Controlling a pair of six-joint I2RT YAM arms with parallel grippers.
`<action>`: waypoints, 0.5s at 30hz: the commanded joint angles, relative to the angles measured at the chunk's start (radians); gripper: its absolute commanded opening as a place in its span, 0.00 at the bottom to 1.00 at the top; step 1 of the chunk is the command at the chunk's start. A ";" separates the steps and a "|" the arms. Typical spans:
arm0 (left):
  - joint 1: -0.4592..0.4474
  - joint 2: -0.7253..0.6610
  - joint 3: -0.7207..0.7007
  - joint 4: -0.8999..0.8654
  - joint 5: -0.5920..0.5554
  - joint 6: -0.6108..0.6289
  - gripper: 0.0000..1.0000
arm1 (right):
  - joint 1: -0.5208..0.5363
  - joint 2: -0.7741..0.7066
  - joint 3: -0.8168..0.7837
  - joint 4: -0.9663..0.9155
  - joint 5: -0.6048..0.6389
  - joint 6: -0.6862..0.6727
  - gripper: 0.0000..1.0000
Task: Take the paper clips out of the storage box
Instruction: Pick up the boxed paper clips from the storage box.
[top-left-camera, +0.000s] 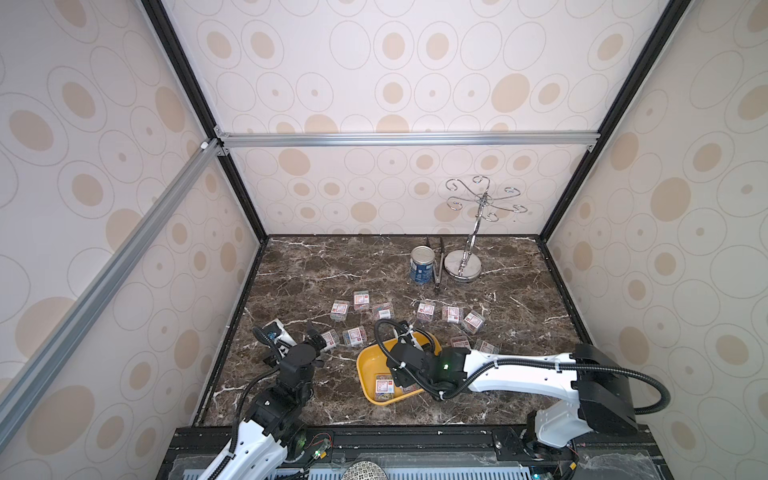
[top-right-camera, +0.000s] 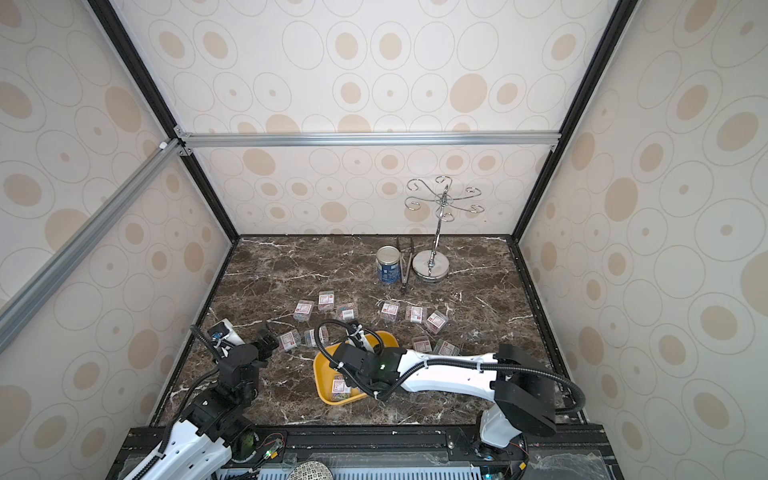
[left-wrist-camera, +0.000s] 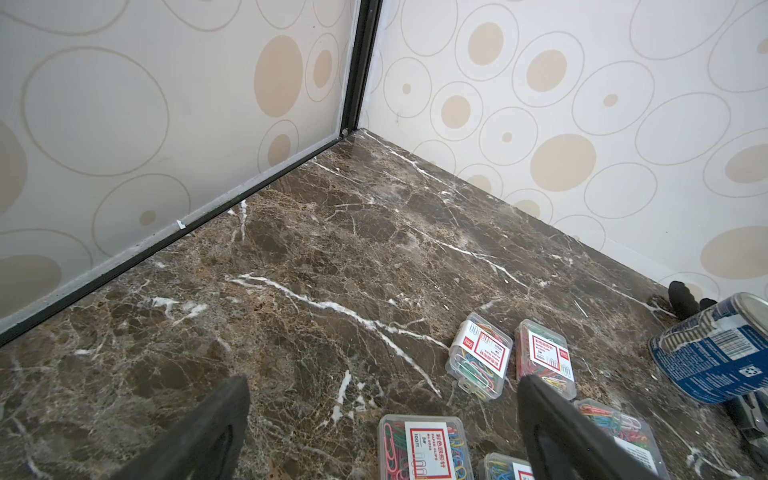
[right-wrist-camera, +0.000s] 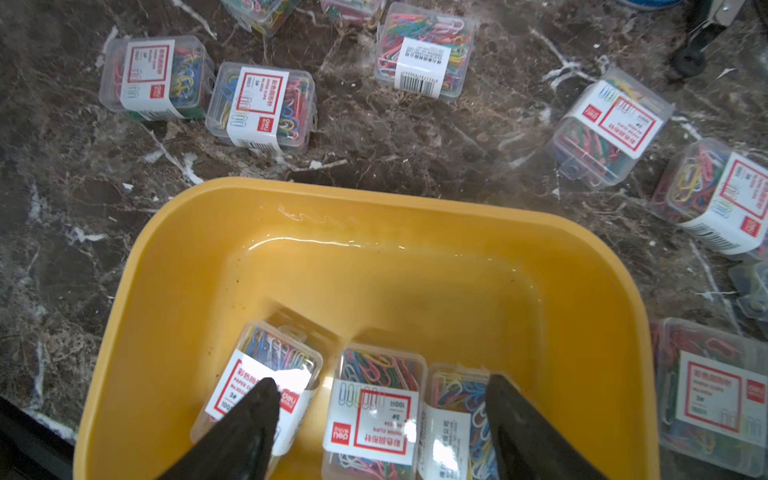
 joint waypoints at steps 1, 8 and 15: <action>0.006 -0.018 -0.002 -0.021 -0.044 -0.018 1.00 | -0.018 0.059 0.063 -0.113 -0.028 0.007 0.80; 0.006 -0.023 -0.001 -0.027 -0.065 -0.023 1.00 | -0.103 0.119 0.066 -0.151 -0.182 -0.033 0.80; 0.005 -0.043 -0.004 -0.041 -0.059 -0.033 1.00 | -0.073 0.114 0.038 -0.188 -0.188 0.016 0.78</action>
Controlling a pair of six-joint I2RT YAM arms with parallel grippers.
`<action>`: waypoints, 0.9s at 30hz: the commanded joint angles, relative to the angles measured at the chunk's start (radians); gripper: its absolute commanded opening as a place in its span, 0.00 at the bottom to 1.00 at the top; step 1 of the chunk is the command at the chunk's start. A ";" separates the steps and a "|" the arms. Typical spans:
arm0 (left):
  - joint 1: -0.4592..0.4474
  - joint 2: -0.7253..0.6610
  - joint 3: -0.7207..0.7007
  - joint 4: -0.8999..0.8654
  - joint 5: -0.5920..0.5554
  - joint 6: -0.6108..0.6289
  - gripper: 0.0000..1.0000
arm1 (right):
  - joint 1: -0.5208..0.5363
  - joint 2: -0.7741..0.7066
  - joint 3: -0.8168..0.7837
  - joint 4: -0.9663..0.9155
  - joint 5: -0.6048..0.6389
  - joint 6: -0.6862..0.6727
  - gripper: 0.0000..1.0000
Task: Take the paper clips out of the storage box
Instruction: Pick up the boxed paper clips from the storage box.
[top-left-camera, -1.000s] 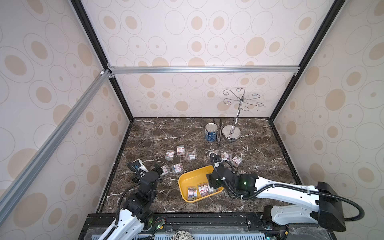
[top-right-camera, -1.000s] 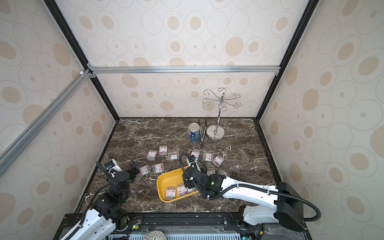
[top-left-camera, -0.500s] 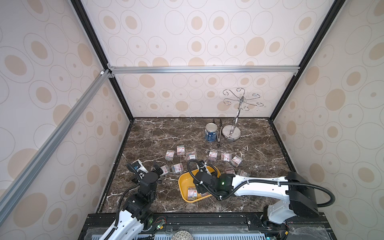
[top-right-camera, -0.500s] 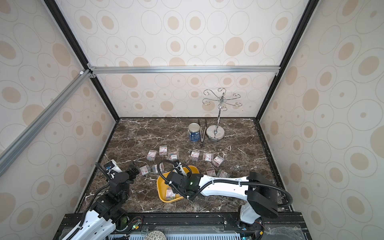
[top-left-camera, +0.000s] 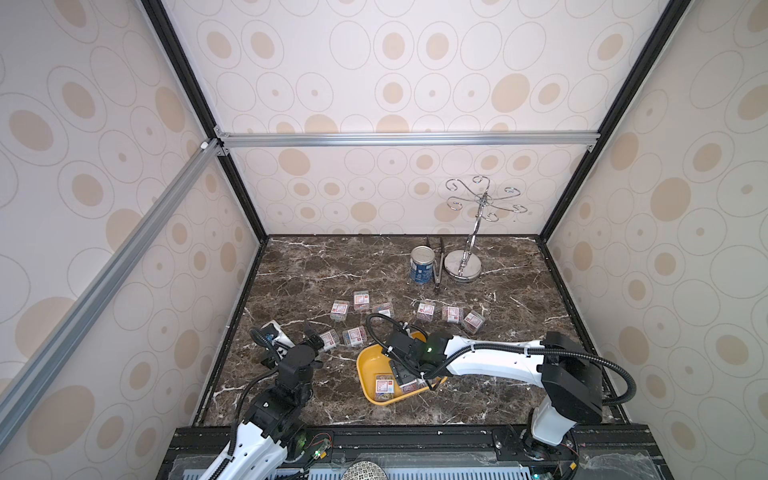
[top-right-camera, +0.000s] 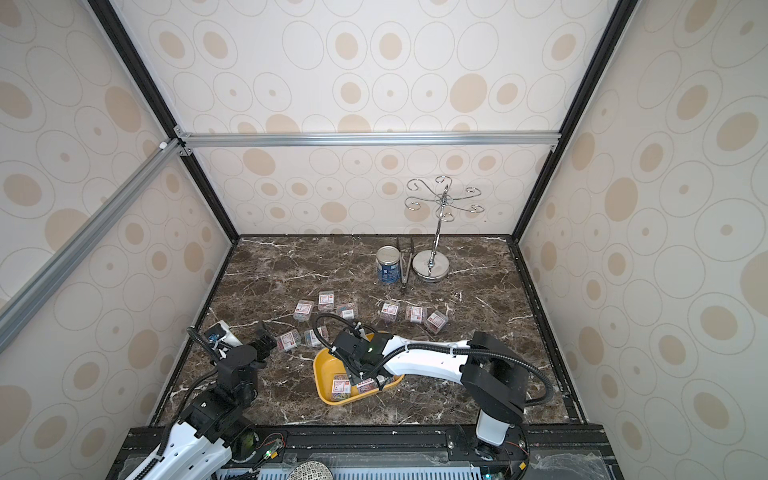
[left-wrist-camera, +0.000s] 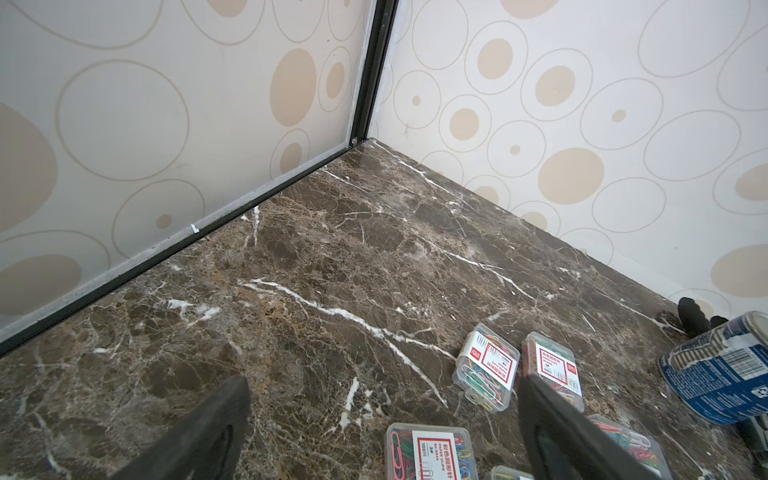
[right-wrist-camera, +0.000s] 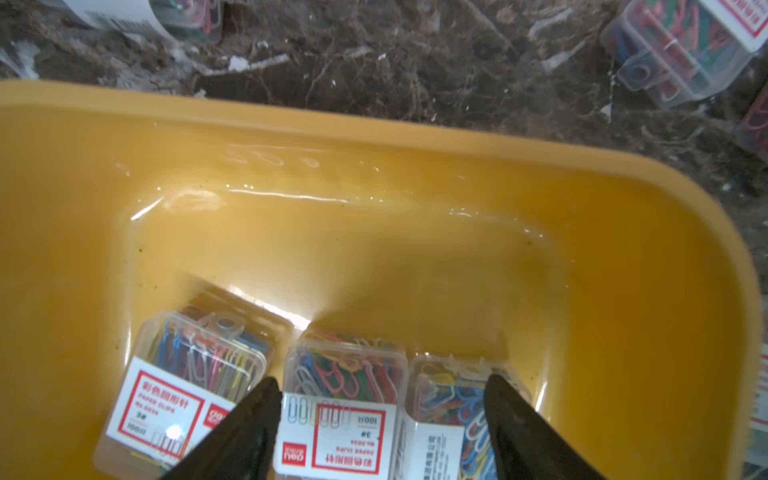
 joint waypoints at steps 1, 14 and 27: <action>0.006 -0.022 -0.003 -0.028 -0.024 -0.026 1.00 | 0.024 -0.017 -0.034 -0.037 -0.020 0.033 0.77; 0.005 -0.209 -0.038 -0.088 -0.026 -0.037 1.00 | 0.062 0.098 0.003 -0.056 -0.051 0.069 0.59; 0.005 -0.283 -0.049 -0.108 -0.030 -0.037 1.00 | 0.060 0.122 0.042 -0.088 0.014 0.084 0.57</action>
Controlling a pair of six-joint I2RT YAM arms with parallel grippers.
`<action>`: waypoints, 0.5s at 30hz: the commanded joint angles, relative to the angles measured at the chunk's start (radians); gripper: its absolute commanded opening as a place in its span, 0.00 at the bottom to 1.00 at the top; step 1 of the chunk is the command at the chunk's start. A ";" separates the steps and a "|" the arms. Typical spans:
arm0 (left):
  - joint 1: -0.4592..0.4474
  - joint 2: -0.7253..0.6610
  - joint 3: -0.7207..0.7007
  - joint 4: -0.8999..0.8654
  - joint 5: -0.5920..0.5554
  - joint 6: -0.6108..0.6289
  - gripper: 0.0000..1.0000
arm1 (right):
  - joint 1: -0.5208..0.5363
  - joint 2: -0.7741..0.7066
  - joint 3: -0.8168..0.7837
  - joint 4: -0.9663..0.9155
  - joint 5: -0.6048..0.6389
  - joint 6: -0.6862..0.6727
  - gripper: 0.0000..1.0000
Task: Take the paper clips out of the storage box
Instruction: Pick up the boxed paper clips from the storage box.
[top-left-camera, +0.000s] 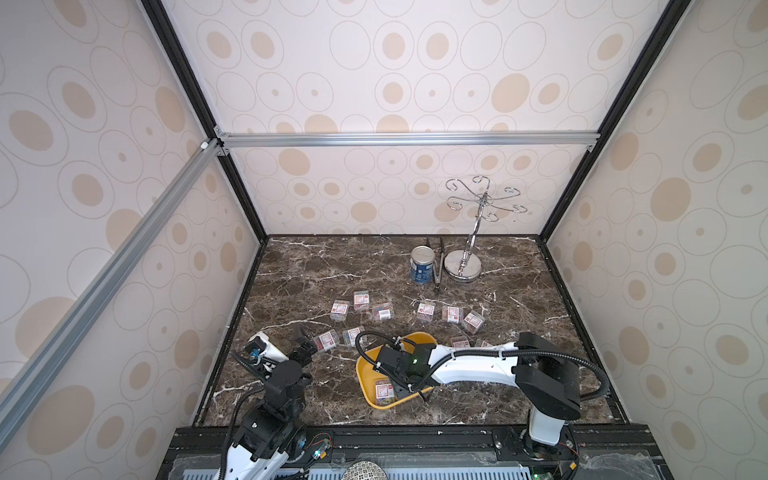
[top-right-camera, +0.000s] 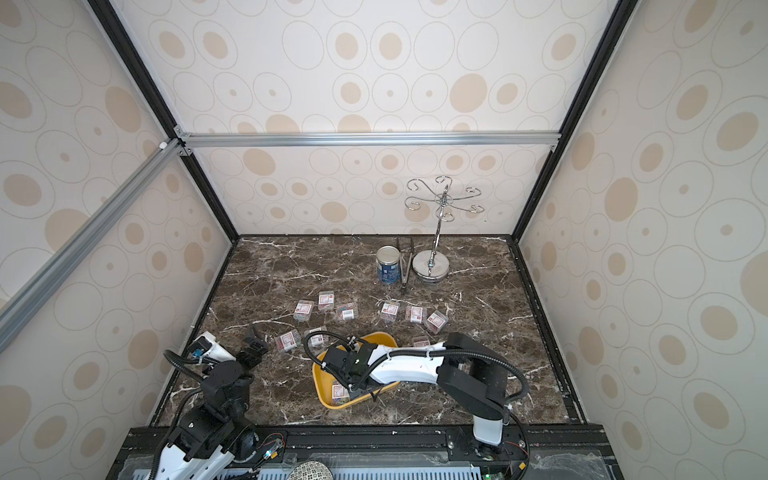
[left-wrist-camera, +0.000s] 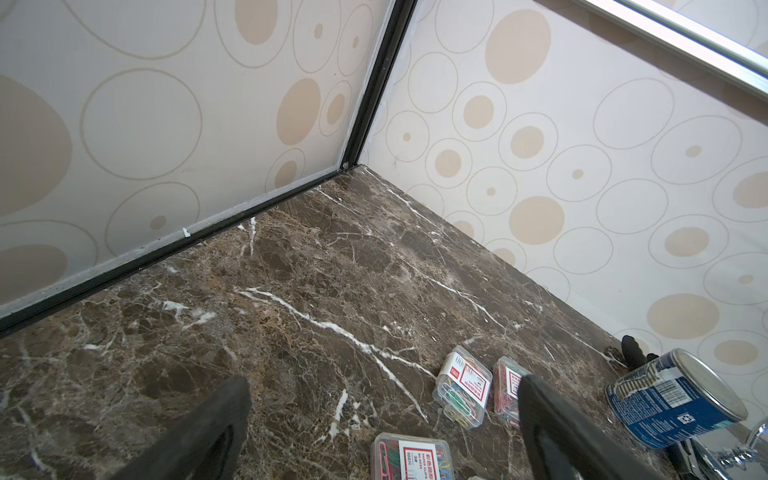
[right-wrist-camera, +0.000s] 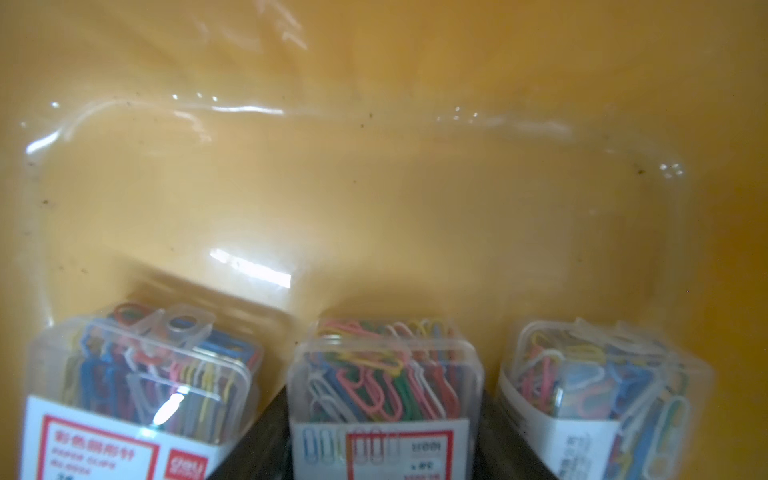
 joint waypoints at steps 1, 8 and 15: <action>0.005 -0.006 -0.002 -0.017 -0.028 -0.021 1.00 | 0.002 0.000 0.021 -0.059 0.054 0.014 0.57; 0.006 -0.008 -0.001 -0.020 -0.029 -0.021 1.00 | -0.016 -0.025 0.065 -0.042 0.095 -0.014 0.48; 0.006 -0.006 -0.002 -0.021 -0.020 -0.025 1.00 | -0.060 -0.048 0.064 0.068 0.138 -0.040 0.48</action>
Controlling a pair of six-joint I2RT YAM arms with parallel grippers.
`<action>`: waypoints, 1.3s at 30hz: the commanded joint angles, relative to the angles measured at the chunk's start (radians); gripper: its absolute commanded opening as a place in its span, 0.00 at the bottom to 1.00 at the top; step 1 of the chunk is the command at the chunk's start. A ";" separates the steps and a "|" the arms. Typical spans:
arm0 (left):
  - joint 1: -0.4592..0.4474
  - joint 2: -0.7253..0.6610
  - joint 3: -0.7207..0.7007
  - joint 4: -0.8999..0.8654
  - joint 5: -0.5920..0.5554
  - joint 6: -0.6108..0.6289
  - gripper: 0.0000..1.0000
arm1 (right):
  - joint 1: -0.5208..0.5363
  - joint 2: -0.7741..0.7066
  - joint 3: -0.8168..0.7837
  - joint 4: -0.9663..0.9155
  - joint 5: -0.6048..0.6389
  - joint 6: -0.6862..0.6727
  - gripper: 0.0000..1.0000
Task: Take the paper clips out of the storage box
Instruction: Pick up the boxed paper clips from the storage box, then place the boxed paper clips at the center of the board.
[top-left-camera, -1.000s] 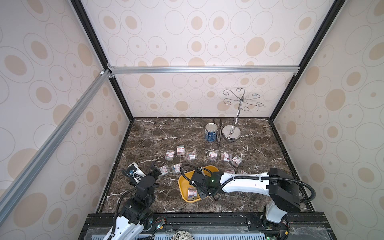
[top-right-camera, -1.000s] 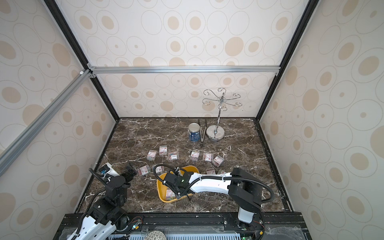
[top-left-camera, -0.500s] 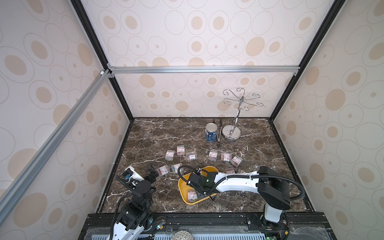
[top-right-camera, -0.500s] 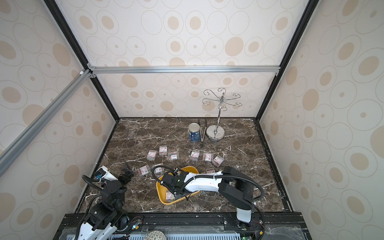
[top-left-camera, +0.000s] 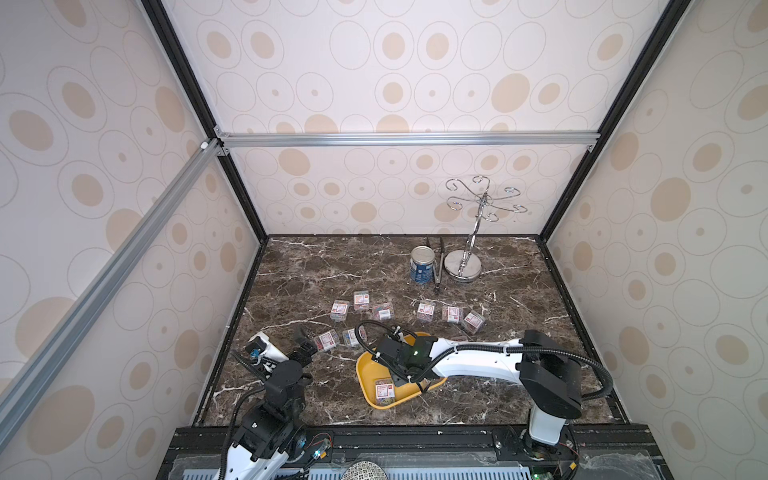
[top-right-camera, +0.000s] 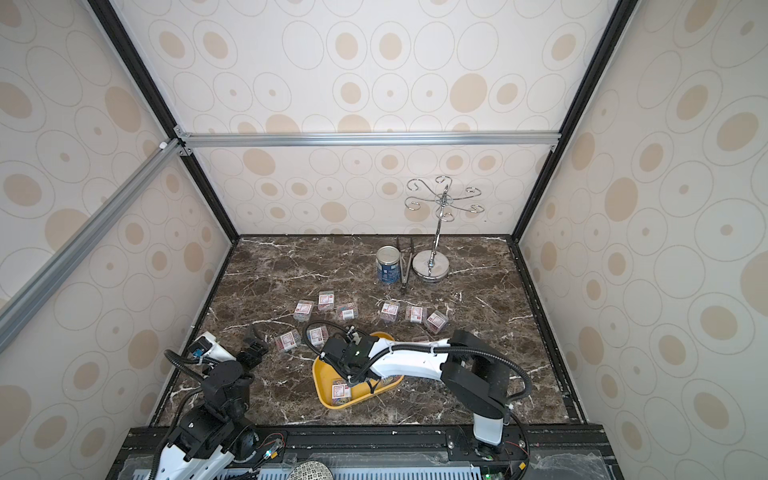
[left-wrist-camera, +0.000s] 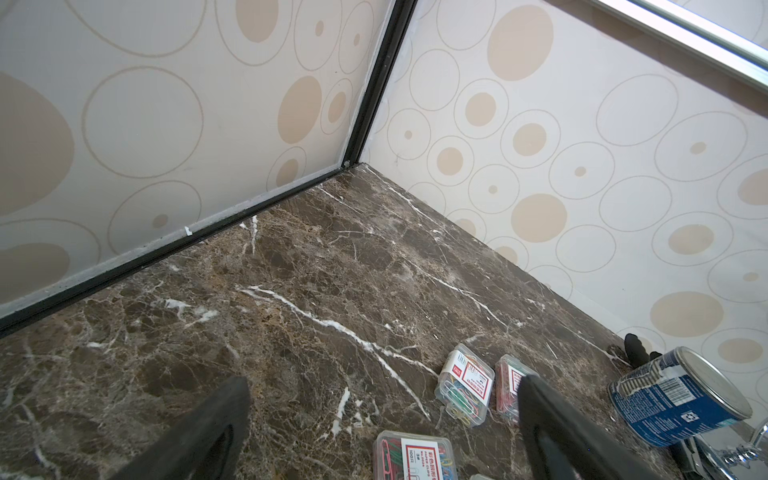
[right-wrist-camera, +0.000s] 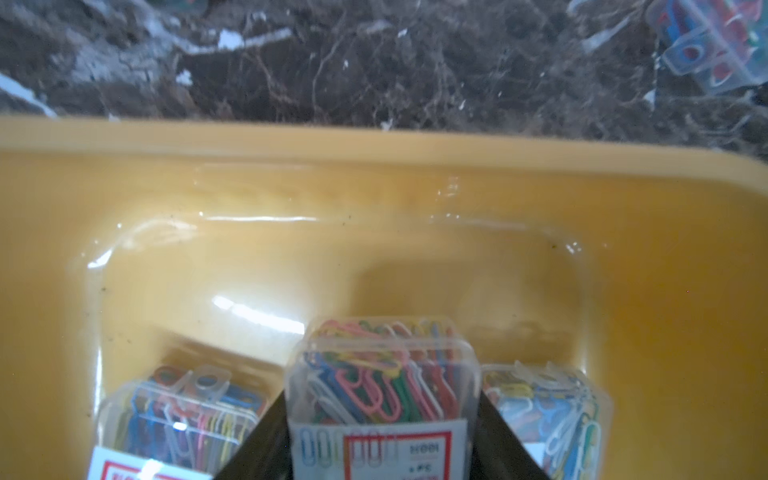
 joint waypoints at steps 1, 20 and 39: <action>0.005 -0.006 -0.001 -0.017 -0.019 -0.025 1.00 | -0.017 -0.039 0.014 0.064 0.067 -0.020 0.48; 0.005 0.050 0.007 -0.002 -0.018 -0.033 1.00 | -0.069 -0.237 -0.022 0.122 0.217 -0.061 0.48; 0.006 0.089 0.010 0.014 -0.020 -0.031 1.00 | -0.416 -0.584 -0.231 -0.041 0.238 0.000 0.48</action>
